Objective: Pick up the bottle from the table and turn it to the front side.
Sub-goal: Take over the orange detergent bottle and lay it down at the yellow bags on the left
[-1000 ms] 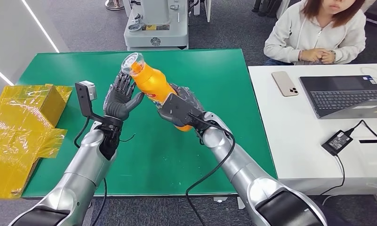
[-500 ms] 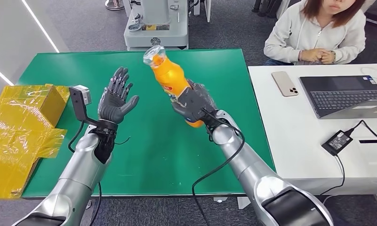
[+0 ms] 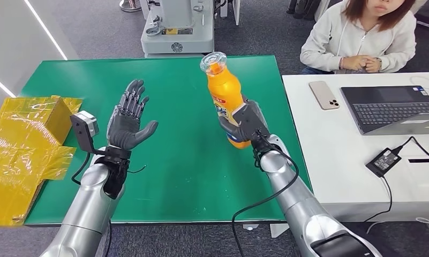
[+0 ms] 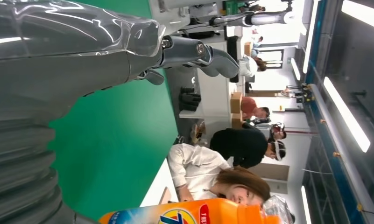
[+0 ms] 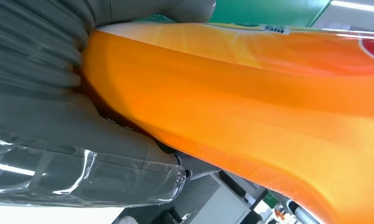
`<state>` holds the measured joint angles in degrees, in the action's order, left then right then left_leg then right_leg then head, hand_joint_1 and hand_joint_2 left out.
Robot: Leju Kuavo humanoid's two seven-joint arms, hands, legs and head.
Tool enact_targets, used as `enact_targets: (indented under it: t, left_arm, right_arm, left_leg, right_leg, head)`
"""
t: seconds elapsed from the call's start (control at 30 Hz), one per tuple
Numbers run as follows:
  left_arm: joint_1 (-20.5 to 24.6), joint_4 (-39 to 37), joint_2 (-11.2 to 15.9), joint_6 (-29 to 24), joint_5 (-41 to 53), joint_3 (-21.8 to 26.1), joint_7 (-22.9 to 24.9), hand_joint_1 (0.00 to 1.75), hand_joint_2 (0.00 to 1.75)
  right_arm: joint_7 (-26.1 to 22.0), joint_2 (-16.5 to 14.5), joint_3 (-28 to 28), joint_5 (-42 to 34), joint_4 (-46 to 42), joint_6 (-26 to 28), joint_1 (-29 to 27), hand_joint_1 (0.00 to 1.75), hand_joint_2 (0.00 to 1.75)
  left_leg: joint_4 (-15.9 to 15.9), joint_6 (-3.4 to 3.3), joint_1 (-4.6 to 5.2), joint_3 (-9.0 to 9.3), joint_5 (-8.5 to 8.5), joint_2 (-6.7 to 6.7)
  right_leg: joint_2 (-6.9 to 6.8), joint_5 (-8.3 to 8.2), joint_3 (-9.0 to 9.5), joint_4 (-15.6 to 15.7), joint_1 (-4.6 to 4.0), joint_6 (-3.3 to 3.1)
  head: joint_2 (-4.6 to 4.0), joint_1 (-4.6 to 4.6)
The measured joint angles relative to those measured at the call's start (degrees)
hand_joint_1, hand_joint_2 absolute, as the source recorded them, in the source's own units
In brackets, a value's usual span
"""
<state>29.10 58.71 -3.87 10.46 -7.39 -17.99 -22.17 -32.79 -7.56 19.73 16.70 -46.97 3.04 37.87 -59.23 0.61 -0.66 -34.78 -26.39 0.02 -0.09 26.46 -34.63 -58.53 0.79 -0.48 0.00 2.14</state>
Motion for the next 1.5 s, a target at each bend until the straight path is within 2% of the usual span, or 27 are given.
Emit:
enact_targets:
  t: [0.17,0.33,0.67,1.0,1.2,1.5]
  left_arm:
    - [-1.0,2.1,0.0,1.0,-0.5,-0.6,0.1,0.00,1.75]
    - [-1.9,4.1,-1.4,4.3,-2.2,-2.8,0.7,0.00,1.75]
    - [-2.2,4.9,-3.8,5.6,-3.3,-7.1,0.9,0.00,1.75]
    - [-1.6,2.1,-3.9,2.0,-2.6,-7.1,-1.7,0.00,1.75]
    - [-1.6,1.7,-3.3,-0.1,-1.7,-6.4,-1.3,0.00,1.75]
    - [-1.2,-1.5,-3.0,0.8,-3.2,-4.1,-0.9,0.00,1.75]
  right_arm:
    - [-0.2,0.3,-0.3,0.3,-1.0,-0.4,-0.8,1.63,1.75]
    - [-0.1,-0.6,0.8,2.3,-1.1,-2.2,-0.6,1.68,1.75]
    - [-1.1,-3.3,4.4,3.0,0.4,-5.2,0.6,1.74,1.75]
    - [-2.5,-5.2,6.9,2.9,0.6,-7.1,1.3,1.73,1.75]
    - [-3.0,-5.4,7.3,1.4,-0.1,-7.8,1.4,1.68,1.75]
    - [-2.6,-5.4,7.5,1.1,-0.7,-8.9,1.5,1.65,1.75]
  left_leg:
    - [0.0,0.00,0.00,0.00,0.01,0.00]
    - [0.0,0.00,0.00,-0.02,0.01,-0.01]
    - [0.0,0.00,0.00,-0.02,0.00,-0.01]
    - [0.0,0.00,-0.01,-0.01,0.01,-0.01]
    - [0.0,0.00,0.00,-0.02,0.01,-0.01]
    - [0.0,0.00,0.00,-0.02,0.01,-0.02]
  right_leg:
    - [0.00,0.00,0.01,0.0,0.00,-0.01]
    - [-0.01,-0.01,0.01,0.0,0.01,0.00]
    - [-0.02,0.01,0.01,0.0,0.00,0.01]
    - [-0.03,0.01,0.01,0.0,0.00,0.01]
    - [-0.01,0.01,0.01,0.0,0.00,0.01]
    - [-0.02,0.01,0.01,0.0,0.00,0.01]
  head:
    - [0.00,0.00]
    - [0.00,-0.01]
    - [0.00,0.00]
    - [0.00,0.01]
    - [0.00,-0.01]
    - [0.00,0.00]
